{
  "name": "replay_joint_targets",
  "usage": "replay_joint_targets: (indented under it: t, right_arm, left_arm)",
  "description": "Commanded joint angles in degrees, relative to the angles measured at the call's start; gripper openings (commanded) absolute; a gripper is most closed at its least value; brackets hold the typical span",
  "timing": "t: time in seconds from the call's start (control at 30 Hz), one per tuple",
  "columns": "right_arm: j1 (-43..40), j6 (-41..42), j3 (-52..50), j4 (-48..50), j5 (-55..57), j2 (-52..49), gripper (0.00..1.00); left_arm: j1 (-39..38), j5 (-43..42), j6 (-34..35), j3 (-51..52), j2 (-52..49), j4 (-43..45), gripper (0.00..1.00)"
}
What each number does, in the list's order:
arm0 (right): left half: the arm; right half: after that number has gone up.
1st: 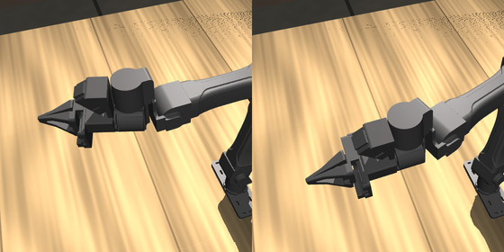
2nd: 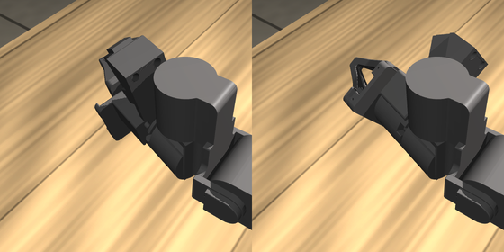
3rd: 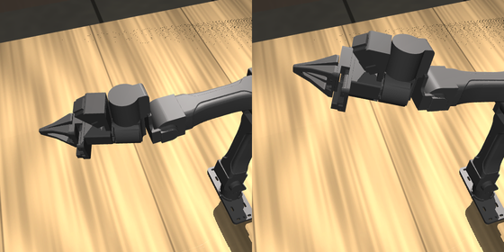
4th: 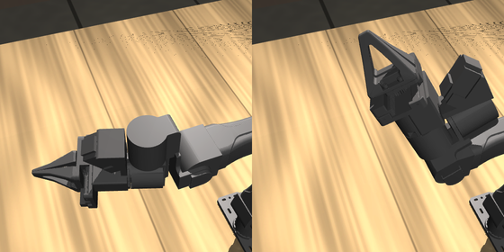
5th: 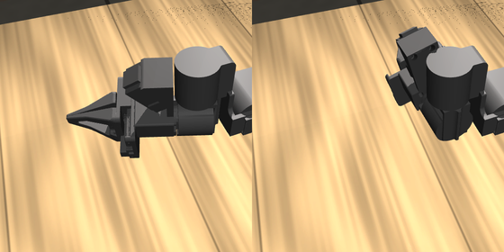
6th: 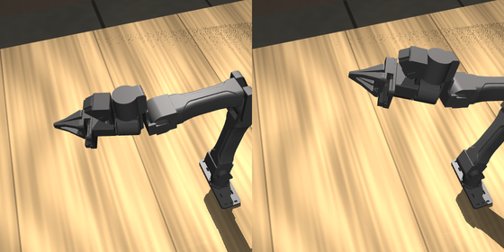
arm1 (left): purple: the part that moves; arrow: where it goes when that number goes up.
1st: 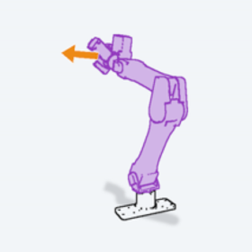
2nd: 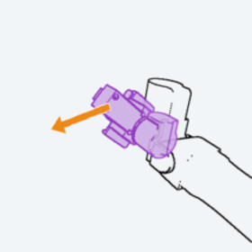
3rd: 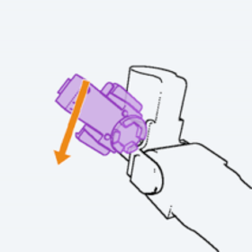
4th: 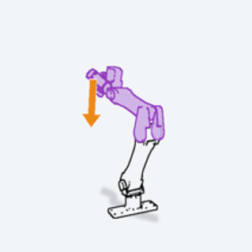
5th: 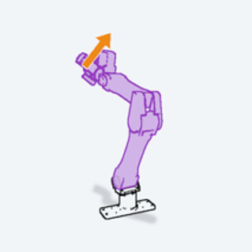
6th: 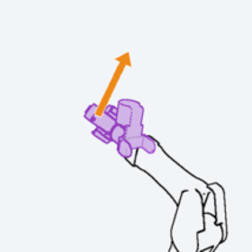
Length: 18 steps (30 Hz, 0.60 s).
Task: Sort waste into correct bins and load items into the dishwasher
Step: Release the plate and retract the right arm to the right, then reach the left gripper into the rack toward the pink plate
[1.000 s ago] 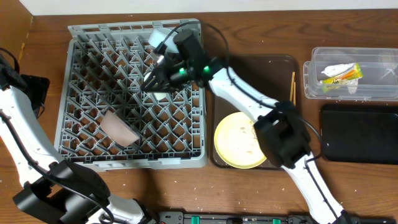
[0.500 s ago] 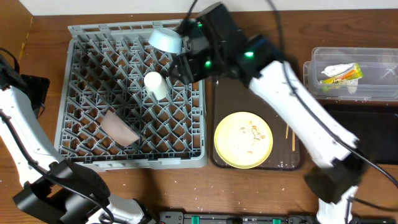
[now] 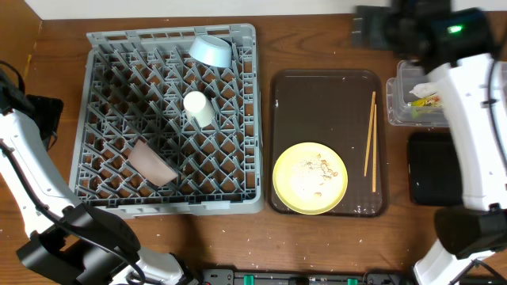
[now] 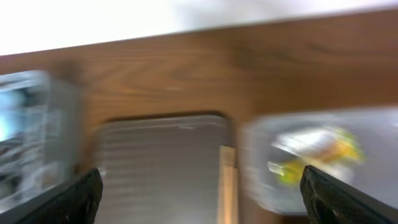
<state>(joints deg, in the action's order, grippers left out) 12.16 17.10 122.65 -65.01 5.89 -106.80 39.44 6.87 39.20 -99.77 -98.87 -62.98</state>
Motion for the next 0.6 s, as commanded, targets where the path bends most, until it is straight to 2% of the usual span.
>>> replay_joint_targets:
  t: [0.0, 0.33, 0.47, 0.57]
  right_arm:
    - [-6.99, -0.9, 0.24, -3.26, 6.01, 0.76, 0.99]
    - [-14.12, -0.9, 0.24, -4.04, 5.86, 0.76, 0.99]
    - [-14.23, -0.9, 0.24, -4.04, 5.86, 0.76, 0.99]
    - [-14.23, -0.87, 0.24, -4.04, 5.86, 0.76, 0.99]
  left_arm:
    - [0.2, 1.11, 0.55, 0.15, 1.16, -0.2, 0.98]
    - [0.17, -0.76, -0.37, 0.15, 1.16, -1.03, 0.98]
    - [0.11, -14.21, -14.97, 0.2, 1.16, -6.86, 0.98]
    - [0.15, -13.64, -14.8, 0.24, 1.27, -13.99, 0.98]
